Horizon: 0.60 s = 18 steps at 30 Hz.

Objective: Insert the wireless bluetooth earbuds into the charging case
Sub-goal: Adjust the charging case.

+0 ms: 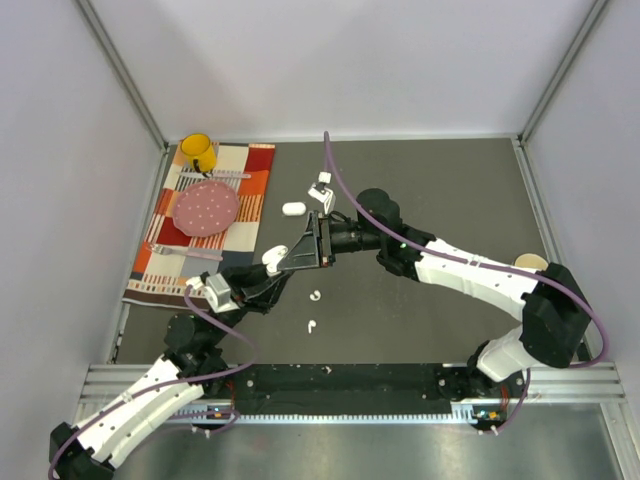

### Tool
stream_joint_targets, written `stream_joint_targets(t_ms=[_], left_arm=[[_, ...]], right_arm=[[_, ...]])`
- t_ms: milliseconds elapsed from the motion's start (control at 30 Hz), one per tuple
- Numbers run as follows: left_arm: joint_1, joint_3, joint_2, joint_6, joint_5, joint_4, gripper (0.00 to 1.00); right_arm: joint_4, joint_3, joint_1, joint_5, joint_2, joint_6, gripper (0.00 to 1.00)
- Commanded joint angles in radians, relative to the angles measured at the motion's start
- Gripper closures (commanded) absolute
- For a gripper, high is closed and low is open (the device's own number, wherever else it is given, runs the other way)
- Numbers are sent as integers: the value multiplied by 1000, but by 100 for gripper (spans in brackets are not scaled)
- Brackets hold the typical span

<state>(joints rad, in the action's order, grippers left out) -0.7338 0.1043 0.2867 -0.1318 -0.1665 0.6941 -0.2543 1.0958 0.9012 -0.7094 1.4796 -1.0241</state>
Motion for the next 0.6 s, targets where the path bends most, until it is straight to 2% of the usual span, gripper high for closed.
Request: stream_joint_targets(t_ms=[0, 133, 400, 567], left_arm=[[-1, 2, -1, -5, 2, 79, 62], [-3, -3, 3, -6, -7, 100, 60], [-3, -5, 22, -9, -11, 102, 63], [-3, -9, 19, -17, -11, 93, 61]], right_arm=[[-34, 38, 16, -7, -5, 5, 70], [-36, 36, 15, -7, -2, 2, 70], [-39, 42, 15, -12, -2, 4, 70], [-49, 42, 15, -16, -5, -1, 70]])
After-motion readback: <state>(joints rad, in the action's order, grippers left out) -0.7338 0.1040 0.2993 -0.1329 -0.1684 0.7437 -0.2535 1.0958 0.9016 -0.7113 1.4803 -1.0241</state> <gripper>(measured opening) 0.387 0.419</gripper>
